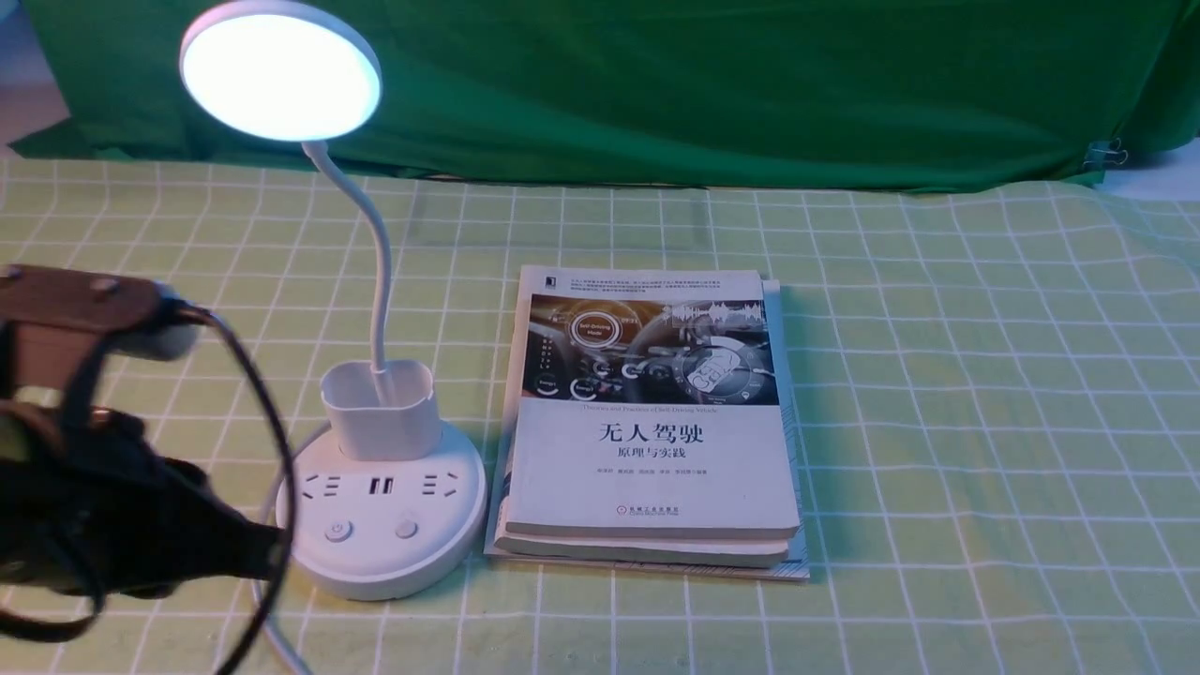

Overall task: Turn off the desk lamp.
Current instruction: Use the left arm to press the button switch on the lamp holder

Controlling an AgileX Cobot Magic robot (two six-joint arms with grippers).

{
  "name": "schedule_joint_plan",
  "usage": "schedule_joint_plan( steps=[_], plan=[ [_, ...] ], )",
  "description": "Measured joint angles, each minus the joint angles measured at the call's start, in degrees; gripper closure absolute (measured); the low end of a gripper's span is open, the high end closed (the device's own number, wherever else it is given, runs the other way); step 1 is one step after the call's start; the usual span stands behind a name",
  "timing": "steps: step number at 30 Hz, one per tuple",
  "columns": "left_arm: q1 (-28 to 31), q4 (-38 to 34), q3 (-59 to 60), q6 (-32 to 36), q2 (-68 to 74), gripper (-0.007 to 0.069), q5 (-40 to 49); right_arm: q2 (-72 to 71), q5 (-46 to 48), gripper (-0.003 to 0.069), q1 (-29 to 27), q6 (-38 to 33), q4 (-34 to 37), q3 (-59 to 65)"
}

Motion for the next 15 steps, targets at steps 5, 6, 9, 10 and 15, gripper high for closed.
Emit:
schedule_joint_plan(
  steps=[5, 6, 9, 10, 15],
  plan=[
    [-7.90, 3.62, -7.25, -2.81, 13.96, 0.0624, 3.16, 0.00, -0.13, 0.0421, 0.00, -0.09, 0.00, 0.00],
    [-8.42, 3.62, -8.71, -2.88, 16.49, 0.0624, 3.42, 0.00, -0.08, 0.0421, 0.00, -0.07, 0.00, 0.00],
    [-8.66, 3.62, -12.10, -2.88, 22.06, 0.0624, 3.58, 0.00, -0.08, 0.0421, 0.00, -0.05, 0.00, 0.00],
    [-8.55, 3.79, -13.18, -2.88, 24.10, 0.0624, 3.58, 0.00, -0.08, 0.0421, 0.00, -0.05, 0.00, 0.00],
    [-6.84, 1.68, -16.93, -1.07, 29.73, 0.0624, 3.20, 0.00, -0.08, 0.0421, 0.00, -0.05, 0.00, 0.00]
  ],
)
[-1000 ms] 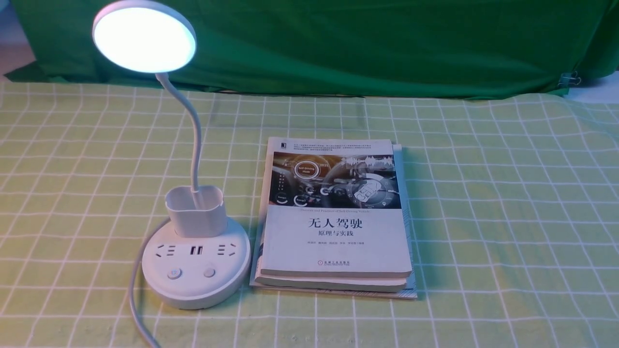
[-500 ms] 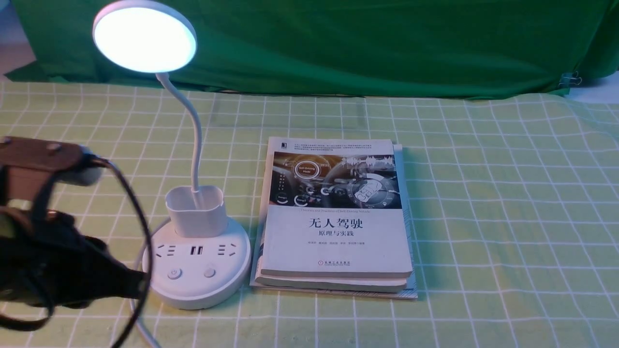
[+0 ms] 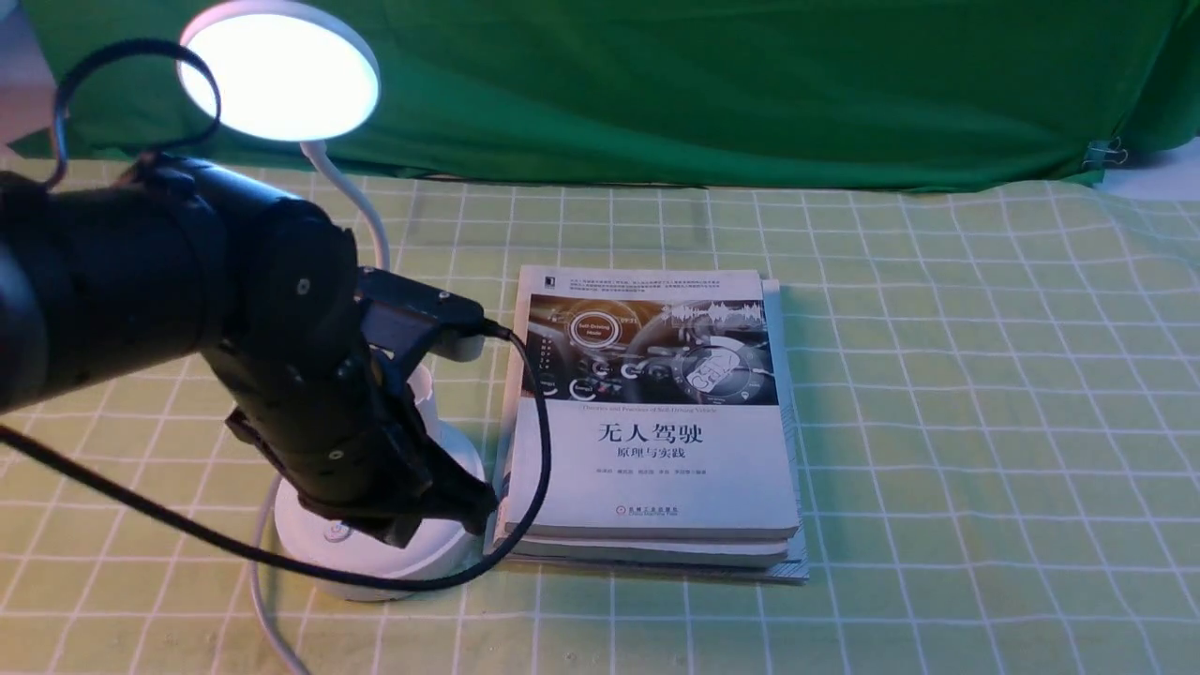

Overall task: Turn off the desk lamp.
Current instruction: Use the left arm to press the button switch on the lamp holder

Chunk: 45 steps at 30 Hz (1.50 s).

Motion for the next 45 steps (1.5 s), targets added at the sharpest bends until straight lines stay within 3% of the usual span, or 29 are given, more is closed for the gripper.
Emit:
schedule_joint_plan(
  steps=[9, 45],
  plan=[
    [3.33, -1.25, -2.76, 1.21, 5.65, 0.0624, -0.80, 0.00, 0.00, 0.0421, 0.00, -0.03, 0.00, 0.00],
    [3.33, -1.29, -3.81, 0.14, 10.57, 0.0624, -2.07, 0.00, 0.06, 0.0421, 0.00, -0.03, 0.00, 0.00]
  ],
)
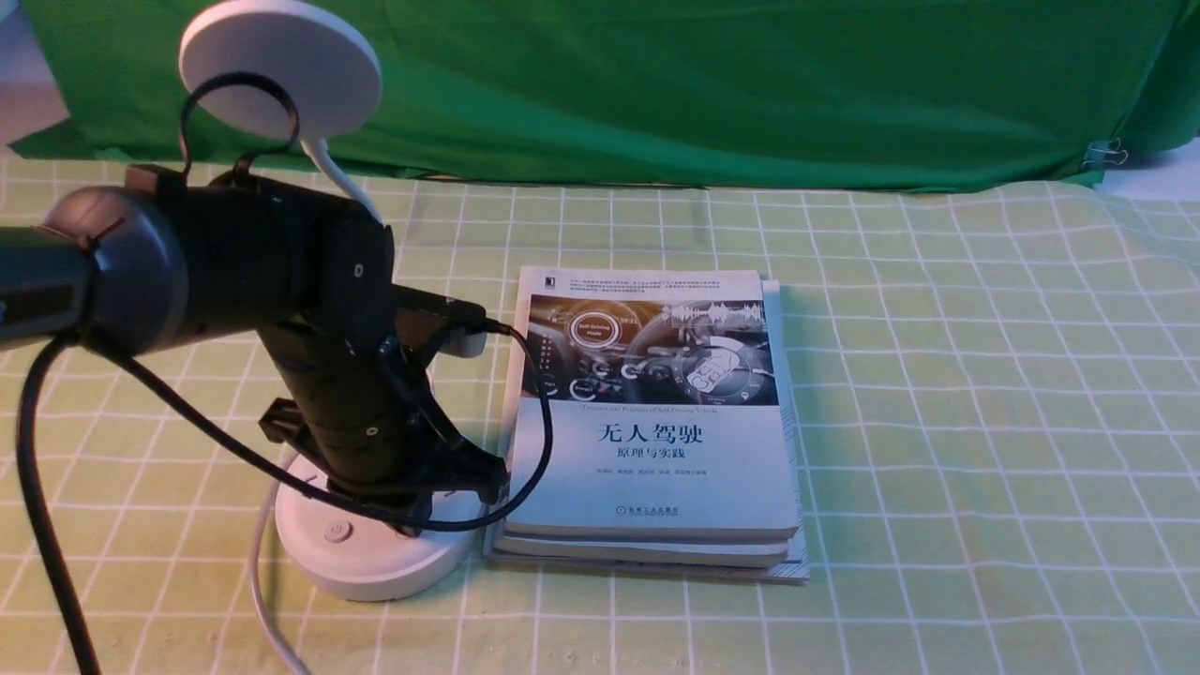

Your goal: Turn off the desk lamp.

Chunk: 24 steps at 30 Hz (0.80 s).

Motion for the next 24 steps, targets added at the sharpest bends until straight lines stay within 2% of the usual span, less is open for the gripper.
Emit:
schedule_joint_plan(
  steps=[8, 16, 19, 24],
  plan=[
    [-0.10, 0.00, 2.19, -0.49, -4.38, 0.0624, -0.20, 0.00, 0.00, 0.0421, 0.00, 0.09, 0.00, 0.00],
    [-0.16, -1.30, 14.53, -1.58, -22.31, 0.0624, -6.00, 0.00, 0.00, 0.0421, 0.00, -0.02, 0.00, 0.00],
    [-0.16, -1.36, 20.07, -1.68, -31.11, 0.0624, -12.26, 0.00, -0.06, 0.0421, 0.00, -0.02, 0.00, 0.00],
    [-0.16, -1.46, 29.97, -2.51, -47.07, 0.0624, -27.64, 0.00, -0.06, 0.0421, 0.00, 0.03, 0.00, 0.00]
  ],
)
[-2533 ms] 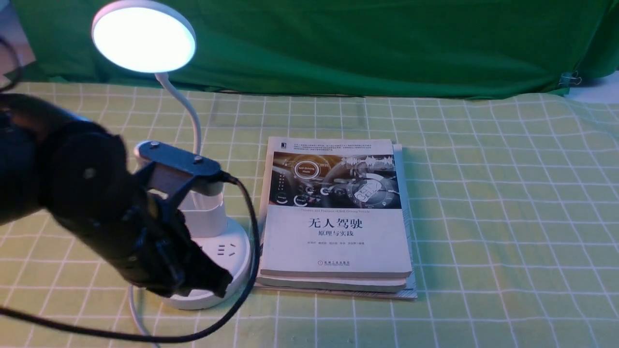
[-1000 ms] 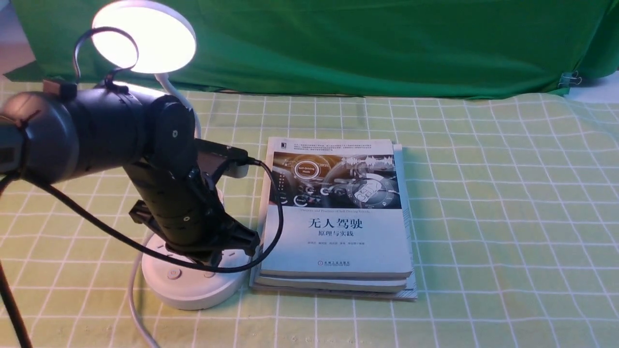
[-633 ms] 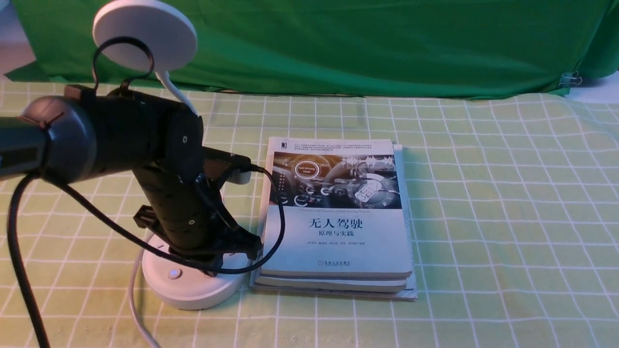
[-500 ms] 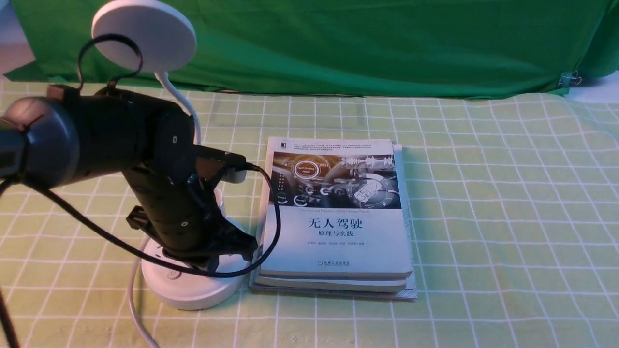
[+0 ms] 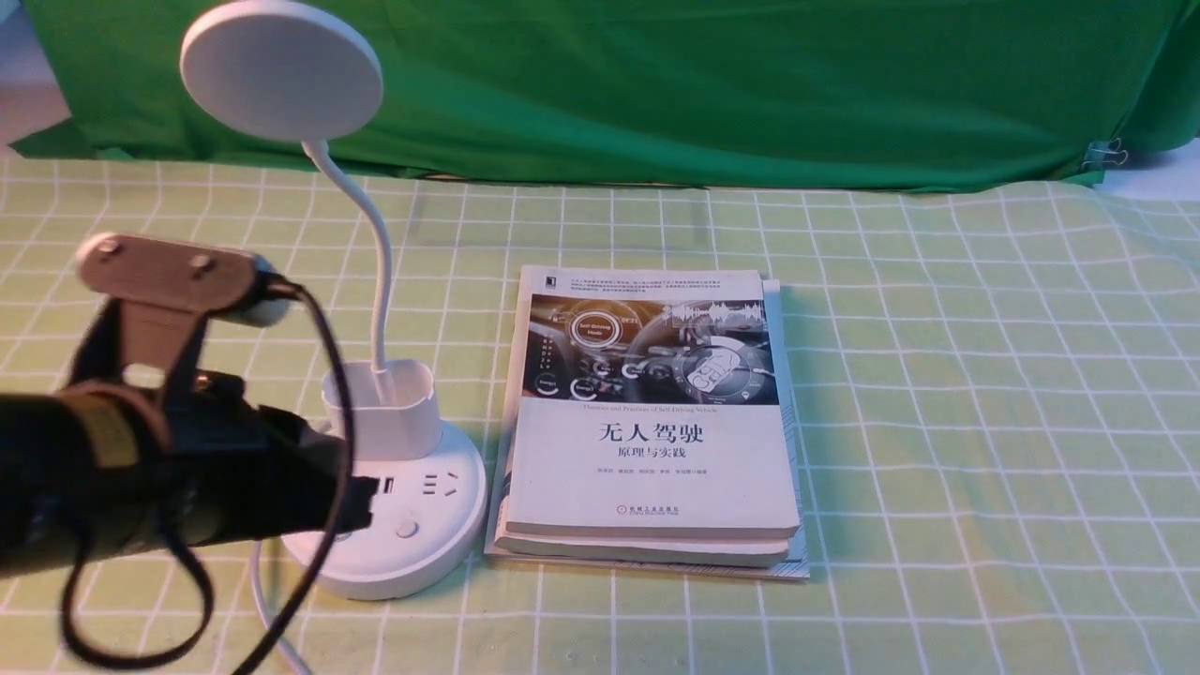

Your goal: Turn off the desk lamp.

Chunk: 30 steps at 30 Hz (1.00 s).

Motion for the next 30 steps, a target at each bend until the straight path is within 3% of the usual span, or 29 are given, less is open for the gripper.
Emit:
schedule_joint_plan(
  steps=[7, 30],
  plan=[
    [0.00, 0.00, 10.65, -0.88, -16.12, 0.0624, -13.10, 0.00, 0.00, 0.0421, 0.00, 0.00, 0.00, 0.00],
    [0.00, 5.99, 14.21, -0.88, -21.15, 0.0624, -14.81, 0.00, 0.05, 0.0421, 0.00, -0.04, 0.00, 0.00]
  ],
)
